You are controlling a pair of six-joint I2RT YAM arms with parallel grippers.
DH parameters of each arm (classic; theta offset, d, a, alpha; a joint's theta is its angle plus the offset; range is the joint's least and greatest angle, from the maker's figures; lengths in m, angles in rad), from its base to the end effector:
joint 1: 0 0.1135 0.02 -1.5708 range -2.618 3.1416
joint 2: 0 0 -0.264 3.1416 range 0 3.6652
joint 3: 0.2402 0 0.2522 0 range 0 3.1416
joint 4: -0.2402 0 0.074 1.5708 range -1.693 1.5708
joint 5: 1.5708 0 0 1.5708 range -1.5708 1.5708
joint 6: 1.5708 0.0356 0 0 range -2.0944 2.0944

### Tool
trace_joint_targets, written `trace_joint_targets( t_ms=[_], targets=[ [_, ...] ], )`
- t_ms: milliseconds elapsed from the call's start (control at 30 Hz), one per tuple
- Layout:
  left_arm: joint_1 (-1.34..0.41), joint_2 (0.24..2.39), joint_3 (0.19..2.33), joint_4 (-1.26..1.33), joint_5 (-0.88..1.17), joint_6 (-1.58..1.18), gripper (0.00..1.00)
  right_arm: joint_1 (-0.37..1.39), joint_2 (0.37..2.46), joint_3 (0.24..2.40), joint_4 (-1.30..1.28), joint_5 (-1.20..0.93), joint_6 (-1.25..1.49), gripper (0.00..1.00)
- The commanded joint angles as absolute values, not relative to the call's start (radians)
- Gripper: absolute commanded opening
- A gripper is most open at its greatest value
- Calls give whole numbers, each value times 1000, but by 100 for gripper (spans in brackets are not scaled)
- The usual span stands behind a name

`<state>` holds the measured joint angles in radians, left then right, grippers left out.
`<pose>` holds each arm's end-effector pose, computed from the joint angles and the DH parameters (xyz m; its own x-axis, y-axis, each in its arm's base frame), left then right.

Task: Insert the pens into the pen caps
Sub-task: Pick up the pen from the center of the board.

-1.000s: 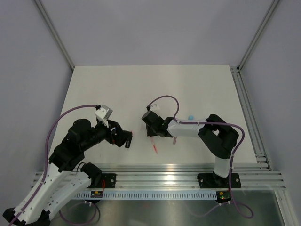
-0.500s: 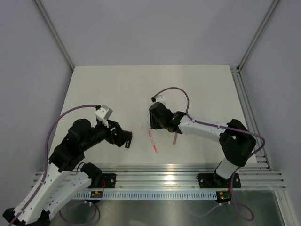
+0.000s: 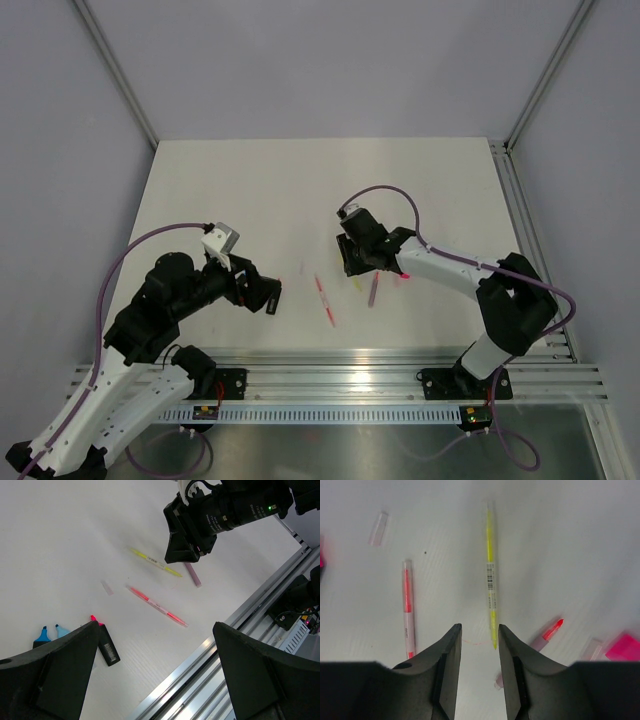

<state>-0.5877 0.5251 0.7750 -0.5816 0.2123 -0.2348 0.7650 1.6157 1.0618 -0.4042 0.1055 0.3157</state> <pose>0.0932 -0.0711 0.3291 -0.4282 0.0120 -0.9036 0.6253 0.7258 -0.2867 0.2440 0.2291 0.2099 -0.7613 -0.3028 -0.5734 -0.4299 0.8977 0.0967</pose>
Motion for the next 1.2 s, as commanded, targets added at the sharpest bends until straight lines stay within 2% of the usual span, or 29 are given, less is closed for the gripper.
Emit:
trace_joint_targets(
  t_ms=[0,267,833,967,1000,1167],
  targets=[
    [-586,522,772,-531,213,-222,99,744,1637,1058,-431,46,252,43],
    [-586,523,769,-532,210,-222,99,742,1742,1089,-400,37,242,42],
    [-586,532,772,-532,204,-222,99,742,1810,1078,-399,28,242,24],
    [-586,532,773,-532,201,-222,99,742,1804,1085,-393,44,233,10],
    [-586,532,773,-532,199,-222,99,742,1793,1089,-388,57,230,4],
    [-586,537,781,-528,228,-221,98,742,1654,1108,-387,66,196,0]
  ],
)
